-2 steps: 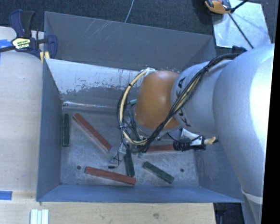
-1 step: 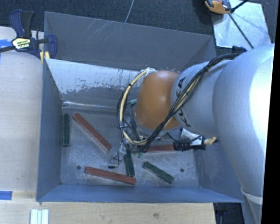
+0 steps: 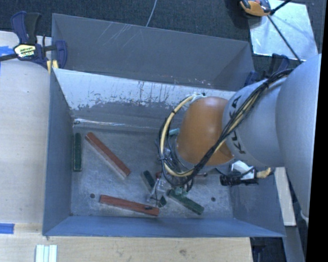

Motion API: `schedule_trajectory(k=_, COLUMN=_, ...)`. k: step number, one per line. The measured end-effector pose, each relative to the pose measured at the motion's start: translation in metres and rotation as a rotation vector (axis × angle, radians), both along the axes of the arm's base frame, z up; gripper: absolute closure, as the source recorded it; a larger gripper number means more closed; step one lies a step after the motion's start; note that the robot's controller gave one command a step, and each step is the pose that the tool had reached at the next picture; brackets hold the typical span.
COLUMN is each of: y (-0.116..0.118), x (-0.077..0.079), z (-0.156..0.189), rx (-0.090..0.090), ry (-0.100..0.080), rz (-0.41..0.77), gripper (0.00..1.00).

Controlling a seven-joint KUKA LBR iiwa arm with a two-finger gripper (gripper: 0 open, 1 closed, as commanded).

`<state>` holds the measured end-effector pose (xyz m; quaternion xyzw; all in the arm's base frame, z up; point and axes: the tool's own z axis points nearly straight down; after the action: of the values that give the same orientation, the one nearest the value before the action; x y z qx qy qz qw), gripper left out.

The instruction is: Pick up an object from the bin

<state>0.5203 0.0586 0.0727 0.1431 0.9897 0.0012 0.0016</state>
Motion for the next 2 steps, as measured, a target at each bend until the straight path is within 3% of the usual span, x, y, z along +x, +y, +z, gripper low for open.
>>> schedule_trajectory(k=1, y=-0.0258, x=-0.0161, z=-0.0001, rx=-0.002, ry=0.002, rz=0.128, gripper=1.0)
schedule_trajectory(k=2, y=-0.0259, x=-0.0161, z=-0.0001, rx=-0.002, ry=0.002, rz=0.128, gripper=1.0)
